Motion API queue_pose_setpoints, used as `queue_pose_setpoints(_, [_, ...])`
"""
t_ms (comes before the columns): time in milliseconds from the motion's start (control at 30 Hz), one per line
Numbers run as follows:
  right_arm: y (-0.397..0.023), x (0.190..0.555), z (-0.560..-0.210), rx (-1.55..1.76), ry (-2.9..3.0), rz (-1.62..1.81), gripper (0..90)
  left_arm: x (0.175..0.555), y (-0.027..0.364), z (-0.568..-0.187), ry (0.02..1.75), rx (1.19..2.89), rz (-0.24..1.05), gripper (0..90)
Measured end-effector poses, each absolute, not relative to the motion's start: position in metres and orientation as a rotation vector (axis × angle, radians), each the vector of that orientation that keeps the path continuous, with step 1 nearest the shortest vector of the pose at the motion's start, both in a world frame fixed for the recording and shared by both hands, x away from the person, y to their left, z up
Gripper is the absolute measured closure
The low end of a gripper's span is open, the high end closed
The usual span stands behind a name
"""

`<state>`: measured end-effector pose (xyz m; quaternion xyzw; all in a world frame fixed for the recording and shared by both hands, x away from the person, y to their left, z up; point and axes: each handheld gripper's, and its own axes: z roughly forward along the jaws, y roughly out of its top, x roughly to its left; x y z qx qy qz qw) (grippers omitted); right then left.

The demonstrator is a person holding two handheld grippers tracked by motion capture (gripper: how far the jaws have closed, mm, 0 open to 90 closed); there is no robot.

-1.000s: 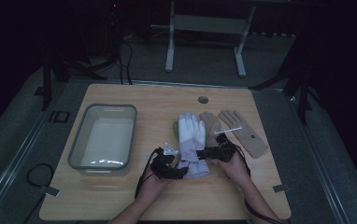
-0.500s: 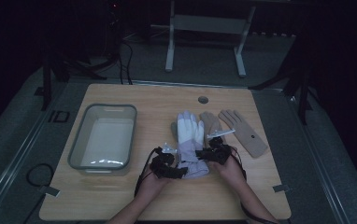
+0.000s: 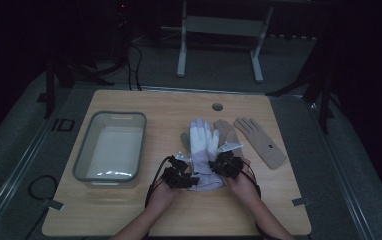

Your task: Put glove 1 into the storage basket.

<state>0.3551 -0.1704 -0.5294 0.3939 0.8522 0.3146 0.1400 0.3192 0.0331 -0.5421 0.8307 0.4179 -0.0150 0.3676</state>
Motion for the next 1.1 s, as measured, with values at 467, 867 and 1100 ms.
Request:
queue_pose_setpoints(467, [-0.175,0.349,-0.515,1.180,2.430,0.963,80.3,0.324,0.032,-0.523,0.976,2.219,-0.044,75.4])
queue_pose_setpoints(867, [-0.166,0.351,-0.480,1.193,2.361,1.031,80.2,0.334,0.046,-0.485,0.922,2.241,0.000,75.1])
queue_pose_setpoints(1100, [-0.151,0.352,-0.464,1.194,2.354,1.057,80.3,0.335,0.063,-0.469,0.921,2.256,0.007,75.1])
